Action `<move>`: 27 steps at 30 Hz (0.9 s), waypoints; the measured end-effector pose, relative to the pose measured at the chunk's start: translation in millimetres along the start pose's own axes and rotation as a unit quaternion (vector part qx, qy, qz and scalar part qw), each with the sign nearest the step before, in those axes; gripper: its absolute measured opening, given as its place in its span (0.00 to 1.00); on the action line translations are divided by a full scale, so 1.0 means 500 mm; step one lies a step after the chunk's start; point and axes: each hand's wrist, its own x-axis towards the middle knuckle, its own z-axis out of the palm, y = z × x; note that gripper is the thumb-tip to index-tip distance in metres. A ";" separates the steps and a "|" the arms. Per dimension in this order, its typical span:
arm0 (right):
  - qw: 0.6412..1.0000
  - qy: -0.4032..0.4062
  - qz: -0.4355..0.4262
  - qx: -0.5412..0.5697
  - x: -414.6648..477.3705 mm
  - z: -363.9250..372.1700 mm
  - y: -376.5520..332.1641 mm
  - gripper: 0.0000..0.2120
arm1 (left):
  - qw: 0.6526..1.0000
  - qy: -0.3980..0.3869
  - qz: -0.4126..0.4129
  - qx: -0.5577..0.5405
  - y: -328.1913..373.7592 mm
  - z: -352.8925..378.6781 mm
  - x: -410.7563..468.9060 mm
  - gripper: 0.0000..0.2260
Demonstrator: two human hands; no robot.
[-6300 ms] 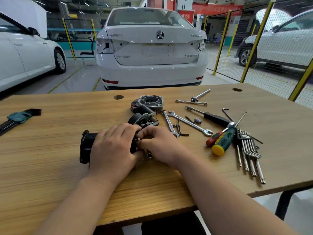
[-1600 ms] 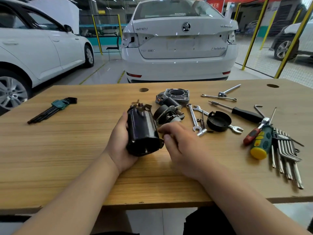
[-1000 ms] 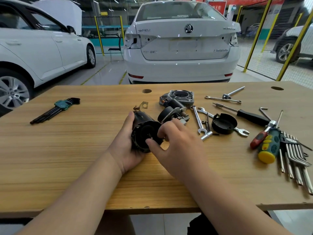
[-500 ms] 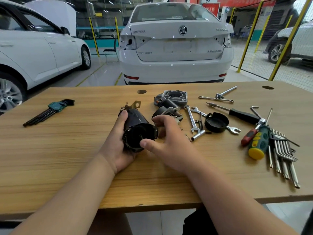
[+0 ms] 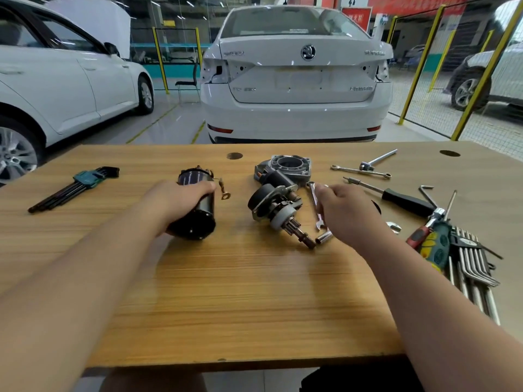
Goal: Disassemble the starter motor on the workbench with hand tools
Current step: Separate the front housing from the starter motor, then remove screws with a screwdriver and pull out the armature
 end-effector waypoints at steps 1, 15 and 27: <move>0.999 -0.016 0.006 -0.034 0.018 0.003 0.009 0.12 | 0.998 0.006 -0.008 0.066 0.013 -0.007 0.010 0.31; 0.998 -0.051 0.027 0.004 0.127 0.042 -0.040 0.16 | 0.939 0.105 0.271 0.183 0.051 0.178 -0.112 0.32; 0.976 -0.194 0.089 -0.045 0.170 0.069 -0.052 0.29 | 0.969 0.006 0.188 0.163 0.041 0.212 -0.087 0.23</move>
